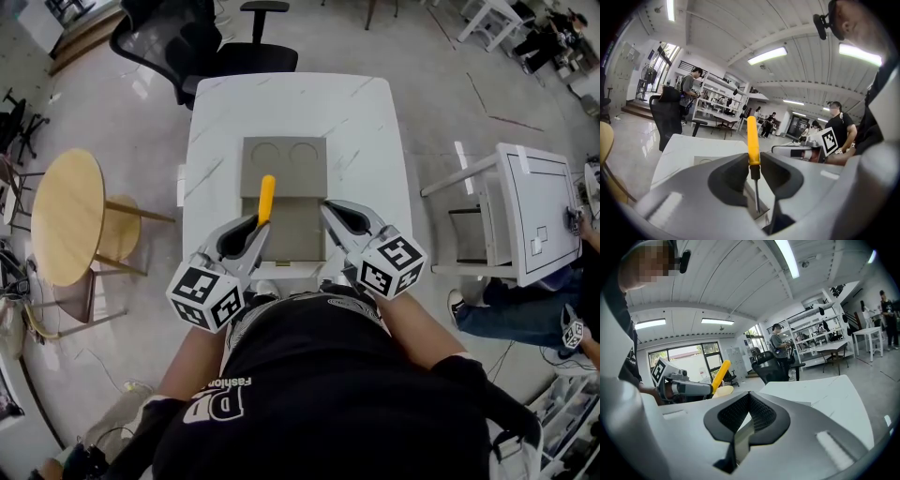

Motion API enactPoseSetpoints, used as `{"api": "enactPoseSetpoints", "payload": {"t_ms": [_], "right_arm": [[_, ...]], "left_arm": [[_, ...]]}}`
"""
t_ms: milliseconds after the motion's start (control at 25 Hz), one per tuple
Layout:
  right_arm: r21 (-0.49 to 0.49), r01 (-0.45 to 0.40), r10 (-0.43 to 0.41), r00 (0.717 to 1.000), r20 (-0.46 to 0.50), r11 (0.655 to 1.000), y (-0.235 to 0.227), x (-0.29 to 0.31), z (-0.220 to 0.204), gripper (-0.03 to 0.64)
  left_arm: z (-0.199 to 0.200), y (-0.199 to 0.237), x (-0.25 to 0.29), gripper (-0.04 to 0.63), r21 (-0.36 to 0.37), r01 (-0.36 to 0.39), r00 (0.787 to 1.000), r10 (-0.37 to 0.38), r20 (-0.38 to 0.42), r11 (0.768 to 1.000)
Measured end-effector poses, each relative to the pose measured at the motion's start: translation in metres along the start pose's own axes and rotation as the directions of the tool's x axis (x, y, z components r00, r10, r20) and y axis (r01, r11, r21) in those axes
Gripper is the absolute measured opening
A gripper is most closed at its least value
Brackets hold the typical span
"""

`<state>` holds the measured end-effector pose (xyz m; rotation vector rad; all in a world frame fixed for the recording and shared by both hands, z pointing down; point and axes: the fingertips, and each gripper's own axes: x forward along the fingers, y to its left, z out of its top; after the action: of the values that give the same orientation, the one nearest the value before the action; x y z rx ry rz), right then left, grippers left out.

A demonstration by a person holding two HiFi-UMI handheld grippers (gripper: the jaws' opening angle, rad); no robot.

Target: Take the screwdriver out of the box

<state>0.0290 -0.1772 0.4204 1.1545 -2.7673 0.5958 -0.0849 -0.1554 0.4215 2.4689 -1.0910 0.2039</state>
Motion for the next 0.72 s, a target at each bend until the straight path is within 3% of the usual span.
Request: {"api": "enactPoseSetpoints", "payload": {"t_ms": [720], "right_arm": [[-0.001,0.001,-0.001,1.0,-0.008,1.0,-0.0012,0.0029,-0.0029,0.0]], "left_arm": [[0.0018,0.0002,0.0015,0.141,0.002,0.006,1.0,-0.006,-0.001,1.0]]}}
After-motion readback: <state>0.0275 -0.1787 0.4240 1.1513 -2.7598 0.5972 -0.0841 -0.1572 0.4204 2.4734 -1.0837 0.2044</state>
